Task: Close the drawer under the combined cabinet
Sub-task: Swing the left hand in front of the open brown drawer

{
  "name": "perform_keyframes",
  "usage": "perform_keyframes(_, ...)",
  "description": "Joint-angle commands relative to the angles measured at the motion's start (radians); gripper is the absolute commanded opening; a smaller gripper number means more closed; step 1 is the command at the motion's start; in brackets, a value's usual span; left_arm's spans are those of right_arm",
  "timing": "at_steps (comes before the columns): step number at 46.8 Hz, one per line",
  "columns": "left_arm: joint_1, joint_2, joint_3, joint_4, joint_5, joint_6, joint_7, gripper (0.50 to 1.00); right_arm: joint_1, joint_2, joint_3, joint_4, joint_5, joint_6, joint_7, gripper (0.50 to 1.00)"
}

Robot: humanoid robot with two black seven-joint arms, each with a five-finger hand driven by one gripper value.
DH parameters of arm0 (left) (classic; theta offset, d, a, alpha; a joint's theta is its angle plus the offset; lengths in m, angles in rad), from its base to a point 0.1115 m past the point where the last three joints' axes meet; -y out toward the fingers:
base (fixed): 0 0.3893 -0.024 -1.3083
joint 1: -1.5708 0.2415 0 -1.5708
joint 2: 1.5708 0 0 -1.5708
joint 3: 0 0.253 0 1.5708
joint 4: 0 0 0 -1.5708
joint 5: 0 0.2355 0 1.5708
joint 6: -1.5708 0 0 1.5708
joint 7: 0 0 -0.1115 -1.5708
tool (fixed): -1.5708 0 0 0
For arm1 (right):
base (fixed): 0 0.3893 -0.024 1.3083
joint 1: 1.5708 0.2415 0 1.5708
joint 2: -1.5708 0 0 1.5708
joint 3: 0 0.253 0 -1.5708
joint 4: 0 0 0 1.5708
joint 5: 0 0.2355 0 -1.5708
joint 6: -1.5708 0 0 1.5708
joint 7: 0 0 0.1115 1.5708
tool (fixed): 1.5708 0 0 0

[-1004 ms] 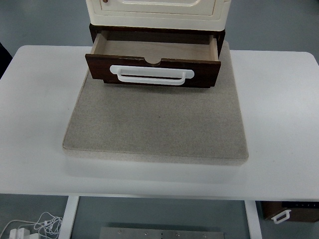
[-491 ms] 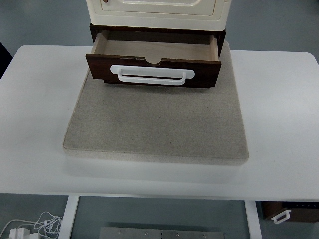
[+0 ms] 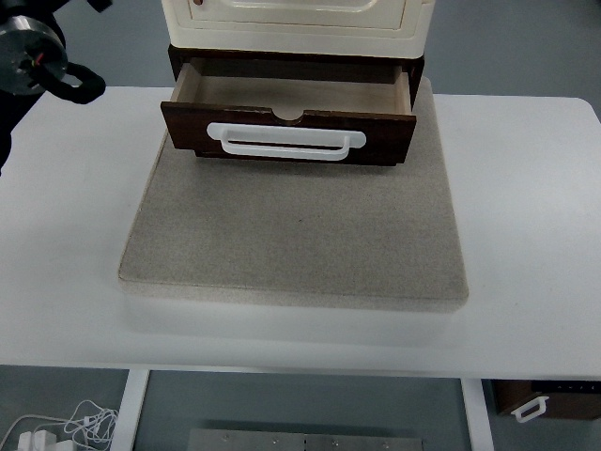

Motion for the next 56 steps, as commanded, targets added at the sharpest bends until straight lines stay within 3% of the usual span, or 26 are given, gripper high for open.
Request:
perform_keyframes(1,-0.002,-0.018,0.06,-0.018,0.068,0.0,0.016,1.0,0.0,0.0,0.0,0.0,-0.001,0.0,0.0,0.952)
perform_keyframes(16,-0.01,-0.046,0.263,-0.083,0.225,-0.024,0.116,0.999,0.0,0.0,-0.002,0.0,-0.001,0.0,0.0,0.952)
perform_keyframes(24,-0.007,-0.058,0.322,-0.084,0.318,-0.083,0.17,1.0,0.0,0.0,0.0,0.0,-0.001,0.0,0.0,0.952)
perform_keyframes(34,-0.013,-0.053,0.338,-0.08,0.326,-0.234,0.334,1.0,0.0,0.0,0.0,0.0,0.001,0.0,0.0,0.952)
perform_keyframes(43,-0.03,-0.055,0.336,-0.038,0.326,-0.32,0.488,1.0,0.0,0.0,0.0,0.0,0.001,0.0,0.0,0.952)
perform_keyframes(56,-0.056,-0.084,0.33,0.081,0.325,-0.396,0.576,1.0,0.0,0.0,0.0,0.0,-0.001,0.0,0.0,0.952)
